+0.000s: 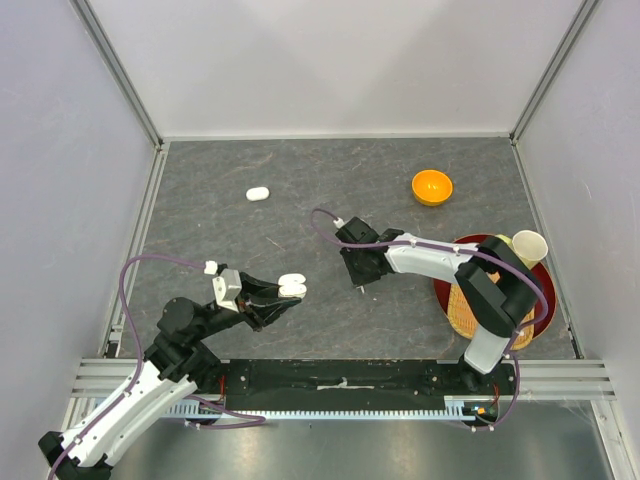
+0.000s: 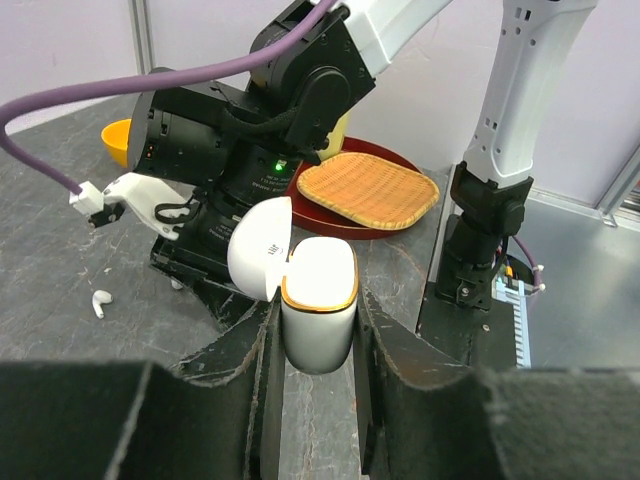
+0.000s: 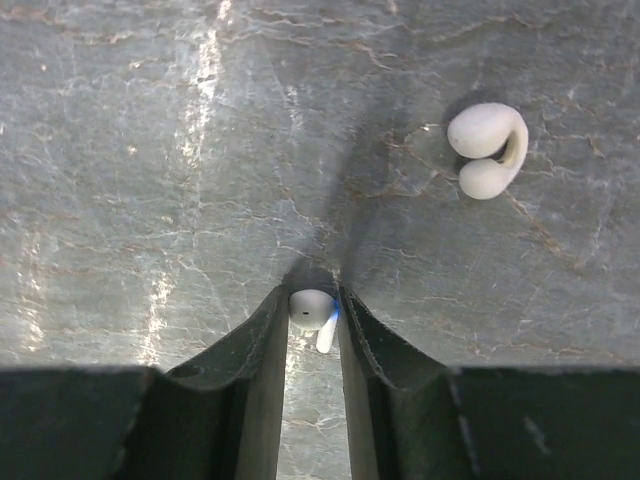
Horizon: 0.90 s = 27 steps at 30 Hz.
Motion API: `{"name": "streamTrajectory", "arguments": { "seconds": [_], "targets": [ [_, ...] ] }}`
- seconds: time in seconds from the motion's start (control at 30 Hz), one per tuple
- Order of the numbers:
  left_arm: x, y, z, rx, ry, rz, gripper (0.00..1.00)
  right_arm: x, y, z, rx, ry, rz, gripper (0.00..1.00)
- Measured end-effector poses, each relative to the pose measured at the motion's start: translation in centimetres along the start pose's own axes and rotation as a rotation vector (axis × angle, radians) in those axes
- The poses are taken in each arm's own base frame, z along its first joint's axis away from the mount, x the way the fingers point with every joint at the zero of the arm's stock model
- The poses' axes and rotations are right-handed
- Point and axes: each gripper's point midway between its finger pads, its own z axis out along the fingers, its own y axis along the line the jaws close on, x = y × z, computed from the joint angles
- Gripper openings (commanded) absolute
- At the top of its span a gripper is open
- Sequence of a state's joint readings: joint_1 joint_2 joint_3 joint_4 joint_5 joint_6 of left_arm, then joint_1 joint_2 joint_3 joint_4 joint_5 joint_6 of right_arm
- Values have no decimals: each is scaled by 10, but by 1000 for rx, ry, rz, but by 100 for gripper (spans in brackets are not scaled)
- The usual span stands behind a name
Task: Insert the wireless bluetooth earbuds into the charging case
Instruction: Pick up the earbud from the center of the board.
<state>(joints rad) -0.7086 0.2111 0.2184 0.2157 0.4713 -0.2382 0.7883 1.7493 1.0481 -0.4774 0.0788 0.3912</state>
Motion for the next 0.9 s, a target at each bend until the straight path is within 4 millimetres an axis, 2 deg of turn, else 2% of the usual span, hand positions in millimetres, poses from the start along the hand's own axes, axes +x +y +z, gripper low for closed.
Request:
{"name": "streamTrajectory", "arguments": {
  "seconds": [0.2,0.27,0.3,0.4,0.47,0.63,0.9],
  "targets": [
    [1,1,0,-2,4,-2,2,-2,-2,1,34,-43,176,27],
    [1,1,0,-3,4,-2,2,-2,-2,1,40,-59,224,34],
    [1,1,0,-4,4,-3,2,-3,-2,1,44,-66,248,45],
    [2,2,1,-8,6,-3,2,-6,2,0,36,-93,306,57],
    [2,3,1,-12,8,-5,2,-8,5,0,29,-109,324,60],
    [4,5,2,-22,16,-10,2,-9,8,-1,19,-126,293,61],
    [4,5,2,-22,15,-9,2,-6,-3,-3,55,-121,139,67]
  ]
}}
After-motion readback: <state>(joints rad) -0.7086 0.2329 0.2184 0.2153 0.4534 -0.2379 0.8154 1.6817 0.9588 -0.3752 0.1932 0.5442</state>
